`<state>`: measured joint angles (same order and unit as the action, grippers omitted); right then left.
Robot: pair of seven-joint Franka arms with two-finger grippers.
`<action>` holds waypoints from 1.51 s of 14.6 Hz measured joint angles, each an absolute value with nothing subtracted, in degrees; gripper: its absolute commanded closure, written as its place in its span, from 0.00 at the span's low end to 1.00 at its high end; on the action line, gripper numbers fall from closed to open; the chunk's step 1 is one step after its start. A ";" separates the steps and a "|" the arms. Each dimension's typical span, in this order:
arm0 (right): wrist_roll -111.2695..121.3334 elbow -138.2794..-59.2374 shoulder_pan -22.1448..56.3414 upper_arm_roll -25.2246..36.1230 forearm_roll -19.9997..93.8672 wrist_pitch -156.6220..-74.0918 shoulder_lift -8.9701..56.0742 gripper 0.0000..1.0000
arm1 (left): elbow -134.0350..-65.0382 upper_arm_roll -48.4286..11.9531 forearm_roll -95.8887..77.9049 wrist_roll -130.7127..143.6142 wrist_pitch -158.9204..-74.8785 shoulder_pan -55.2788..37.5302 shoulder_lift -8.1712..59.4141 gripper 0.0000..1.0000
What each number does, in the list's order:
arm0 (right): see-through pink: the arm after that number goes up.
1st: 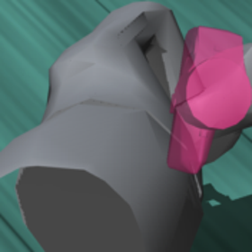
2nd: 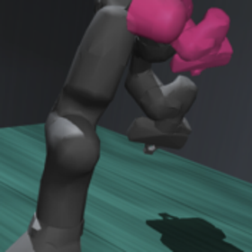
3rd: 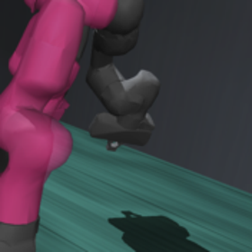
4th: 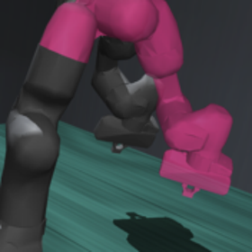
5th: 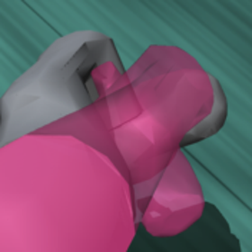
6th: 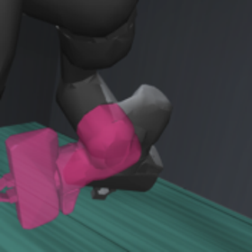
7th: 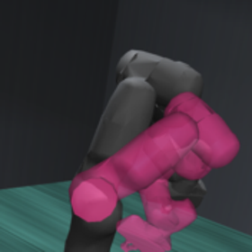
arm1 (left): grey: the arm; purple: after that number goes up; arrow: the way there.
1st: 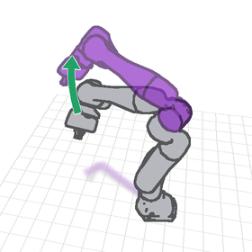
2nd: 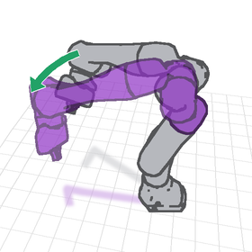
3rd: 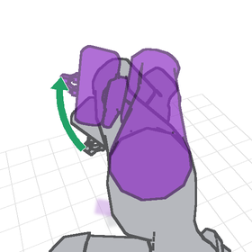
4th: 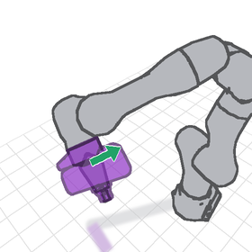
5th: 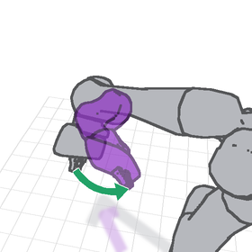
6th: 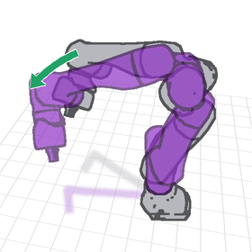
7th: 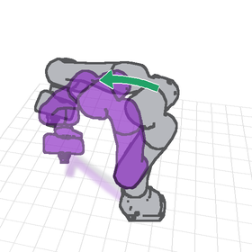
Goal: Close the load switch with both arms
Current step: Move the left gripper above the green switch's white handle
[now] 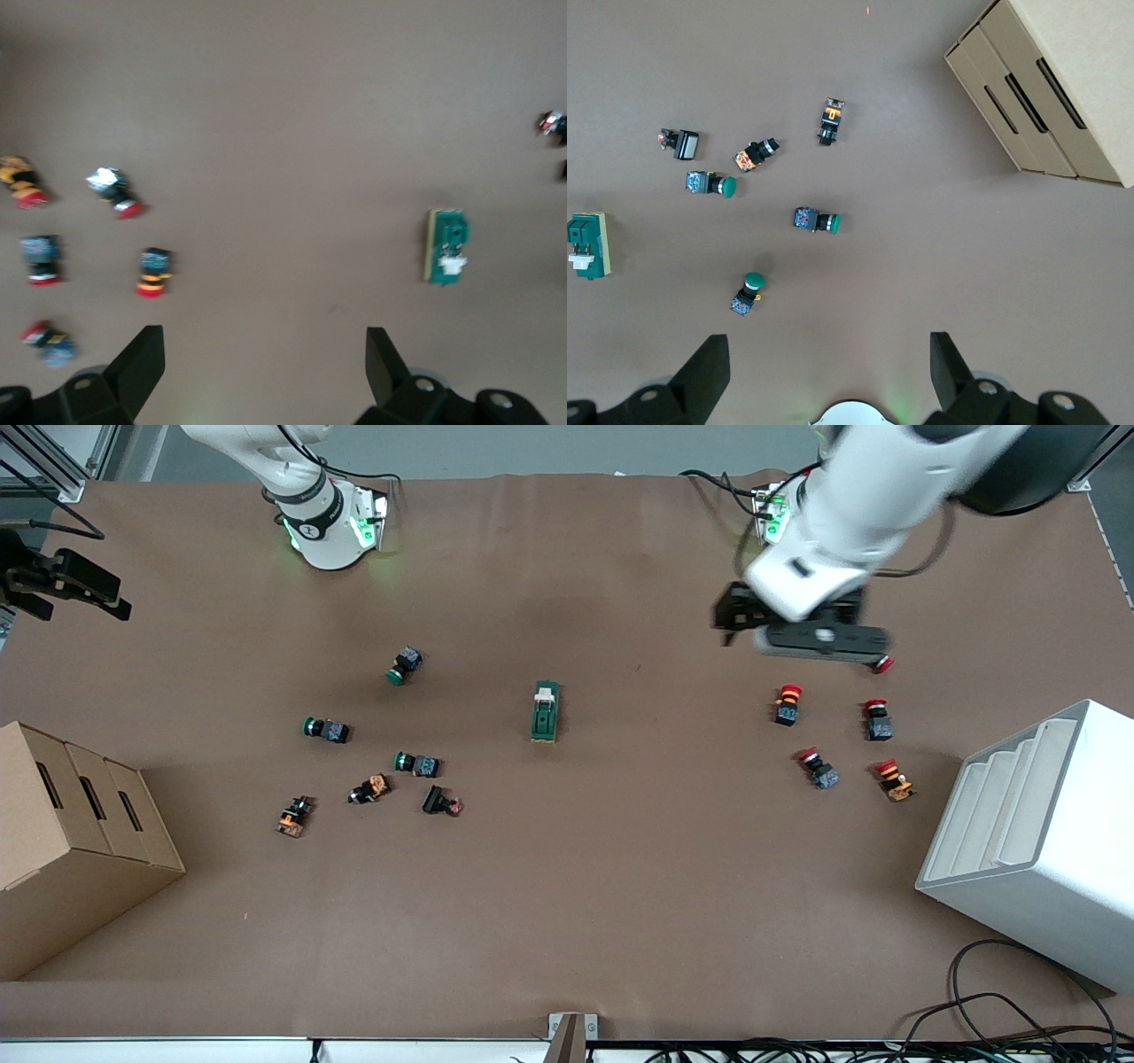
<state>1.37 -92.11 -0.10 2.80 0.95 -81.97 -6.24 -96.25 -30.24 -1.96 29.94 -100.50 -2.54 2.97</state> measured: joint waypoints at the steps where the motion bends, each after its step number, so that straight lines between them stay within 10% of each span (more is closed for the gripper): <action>1: 1.37 -92.11 -0.10 2.80 0.95 -81.91 -6.24 0.00 | -98.33 -32.42 -1.26 33.46 -103.39 -2.91 3.26 0.00; 22: 1.77 -91.21 -2.14 3.12 0.95 -83.19 -3.54 0.00 | -103.60 -35.81 69.52 120.61 -117.07 -41.60 40.25 0.02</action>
<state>1.77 -91.21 -2.14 3.12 0.95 -83.19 -3.54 -103.60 -35.81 69.52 120.61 -117.07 -41.60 40.25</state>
